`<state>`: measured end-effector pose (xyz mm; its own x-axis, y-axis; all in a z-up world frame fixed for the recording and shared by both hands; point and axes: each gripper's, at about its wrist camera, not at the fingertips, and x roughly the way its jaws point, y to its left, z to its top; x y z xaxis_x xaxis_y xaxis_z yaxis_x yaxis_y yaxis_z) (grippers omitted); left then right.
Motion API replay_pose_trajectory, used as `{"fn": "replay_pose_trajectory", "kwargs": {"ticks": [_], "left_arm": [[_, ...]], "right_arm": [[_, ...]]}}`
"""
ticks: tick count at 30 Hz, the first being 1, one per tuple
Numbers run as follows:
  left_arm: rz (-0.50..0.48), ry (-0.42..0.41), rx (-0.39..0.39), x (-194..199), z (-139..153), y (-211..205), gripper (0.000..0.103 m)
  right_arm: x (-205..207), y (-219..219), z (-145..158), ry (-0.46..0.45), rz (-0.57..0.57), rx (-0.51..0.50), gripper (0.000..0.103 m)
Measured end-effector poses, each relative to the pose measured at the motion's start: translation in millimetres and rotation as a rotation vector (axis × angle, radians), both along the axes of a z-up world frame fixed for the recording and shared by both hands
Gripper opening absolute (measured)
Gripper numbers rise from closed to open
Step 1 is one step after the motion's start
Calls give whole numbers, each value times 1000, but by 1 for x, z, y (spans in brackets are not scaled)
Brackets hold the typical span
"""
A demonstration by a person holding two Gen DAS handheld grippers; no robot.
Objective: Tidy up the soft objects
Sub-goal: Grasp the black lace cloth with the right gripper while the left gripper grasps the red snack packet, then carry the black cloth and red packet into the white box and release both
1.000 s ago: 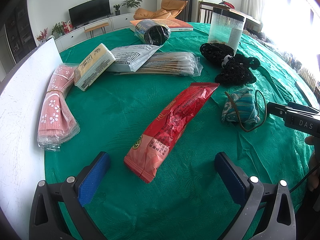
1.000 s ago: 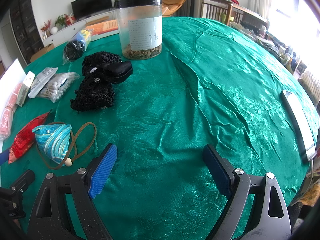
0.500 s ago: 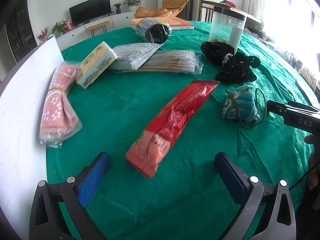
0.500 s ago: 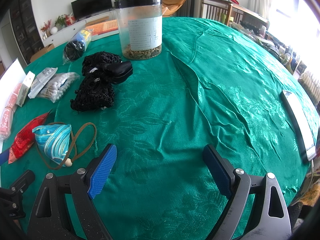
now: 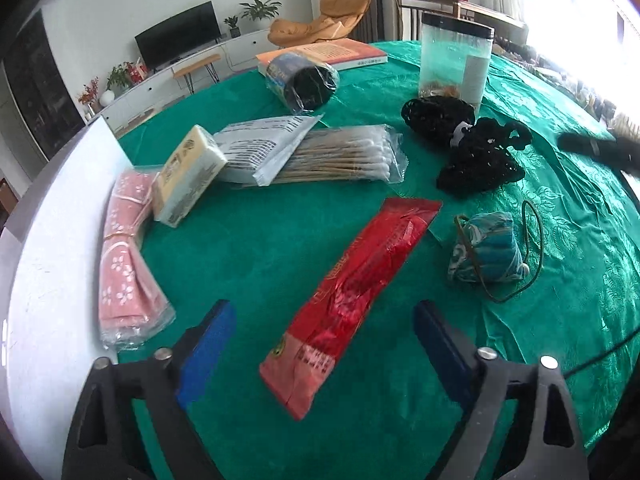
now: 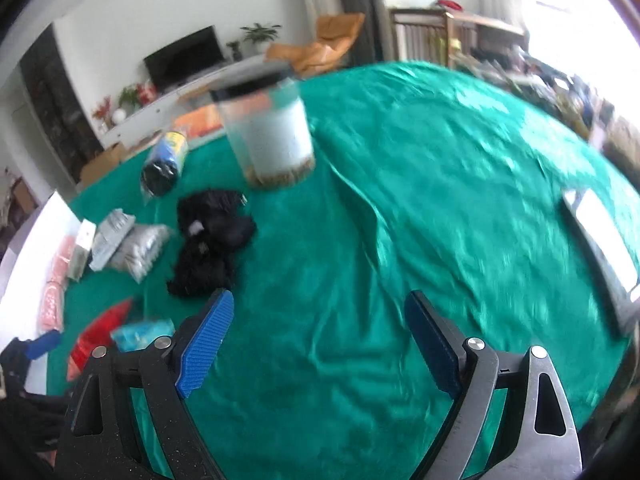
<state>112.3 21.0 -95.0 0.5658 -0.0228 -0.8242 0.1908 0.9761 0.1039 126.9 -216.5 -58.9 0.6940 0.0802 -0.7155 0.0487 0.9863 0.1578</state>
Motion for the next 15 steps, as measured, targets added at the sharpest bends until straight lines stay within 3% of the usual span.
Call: {"fn": "replay_pose_trajectory", "kwargs": {"ticks": [1,5,8,10,15], "left_arm": [[-2,10,-10,3,-1,1,76],[6,44,-108,11,-2,10,27],[32,44,-159,10,2,17,24],[35,28,-202,1,9,23,24],[28,-32,-327,-26,41,32,24]], "right_arm": [[10,5,6,2,37,-7,89],[69,48,14,90,242,-48,89],[102,78,-13,233,330,-62,85],[106,79,-26,268,314,-46,32],[74,57,-3,183,254,-22,32]]}}
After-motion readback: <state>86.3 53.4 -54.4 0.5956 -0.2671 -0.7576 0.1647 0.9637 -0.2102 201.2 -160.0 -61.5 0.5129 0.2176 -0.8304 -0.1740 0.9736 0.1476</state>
